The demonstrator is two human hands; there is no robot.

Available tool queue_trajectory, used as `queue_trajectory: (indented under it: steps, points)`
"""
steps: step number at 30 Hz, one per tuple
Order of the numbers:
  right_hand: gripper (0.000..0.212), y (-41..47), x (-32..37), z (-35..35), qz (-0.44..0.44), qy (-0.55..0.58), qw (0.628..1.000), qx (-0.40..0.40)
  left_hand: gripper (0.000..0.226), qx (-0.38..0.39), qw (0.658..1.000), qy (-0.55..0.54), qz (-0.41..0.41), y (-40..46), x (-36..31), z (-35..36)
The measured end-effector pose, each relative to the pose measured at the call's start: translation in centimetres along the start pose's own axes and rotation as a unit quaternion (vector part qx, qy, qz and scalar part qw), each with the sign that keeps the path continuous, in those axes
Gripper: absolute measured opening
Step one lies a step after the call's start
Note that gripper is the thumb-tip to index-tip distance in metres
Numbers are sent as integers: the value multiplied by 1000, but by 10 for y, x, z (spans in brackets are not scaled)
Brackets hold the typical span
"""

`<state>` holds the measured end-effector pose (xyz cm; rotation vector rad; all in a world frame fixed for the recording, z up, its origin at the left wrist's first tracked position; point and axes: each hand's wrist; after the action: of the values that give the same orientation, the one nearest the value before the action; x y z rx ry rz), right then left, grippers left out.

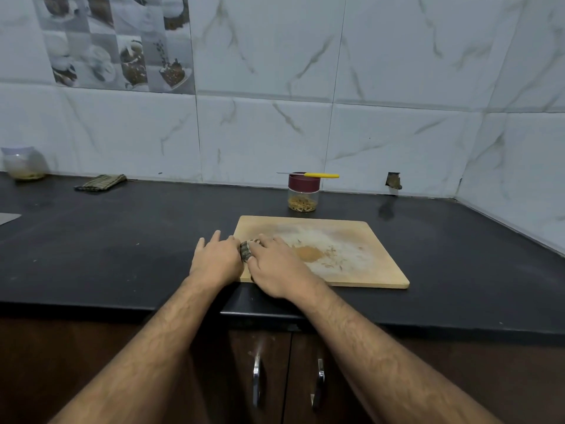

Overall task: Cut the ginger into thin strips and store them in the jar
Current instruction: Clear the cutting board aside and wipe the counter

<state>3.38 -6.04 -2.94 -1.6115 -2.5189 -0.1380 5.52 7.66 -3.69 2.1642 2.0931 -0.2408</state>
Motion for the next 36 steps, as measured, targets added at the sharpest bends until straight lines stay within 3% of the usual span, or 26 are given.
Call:
queue_trajectory:
  steps: [10, 18, 25, 28, 30, 33, 36]
  points:
    - [47, 54, -1, -23, 23, -26, 998, 51, 44, 7, 999, 40, 17, 4, 5, 2]
    - [54, 155, -32, -13, 64, -75, 991, 92, 40, -1, 999, 46, 6, -1, 1, 3]
    - [50, 163, -33, -10, 77, -56, 992, 81, 31, 23, 987, 156, -29, 13, -22, -24]
    - [66, 176, -38, -6, 87, -75, 989, 94, 32, -19, 998, 49, -25, 14, -23, -10]
    - [74, 190, -43, -1, 96, -86, 986, 106, 45, -22, 999, -43, -17, 16, -18, 1]
    - [76, 197, -45, 4, 95, -76, 986, 113, 54, 27, 998, -56, -10, 20, -14, 3]
    - [66, 181, -41, -2, 87, -75, 989, 97, 52, 48, 998, -20, -30, 21, -16, 0]
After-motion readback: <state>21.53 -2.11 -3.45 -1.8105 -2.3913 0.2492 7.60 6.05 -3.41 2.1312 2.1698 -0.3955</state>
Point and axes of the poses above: each hand's wrist, its own y-axis towards the middle knuckle, its own z-axis out of the palm, x = y × z, and after that the axes turned 13 degrees about x, right-handed
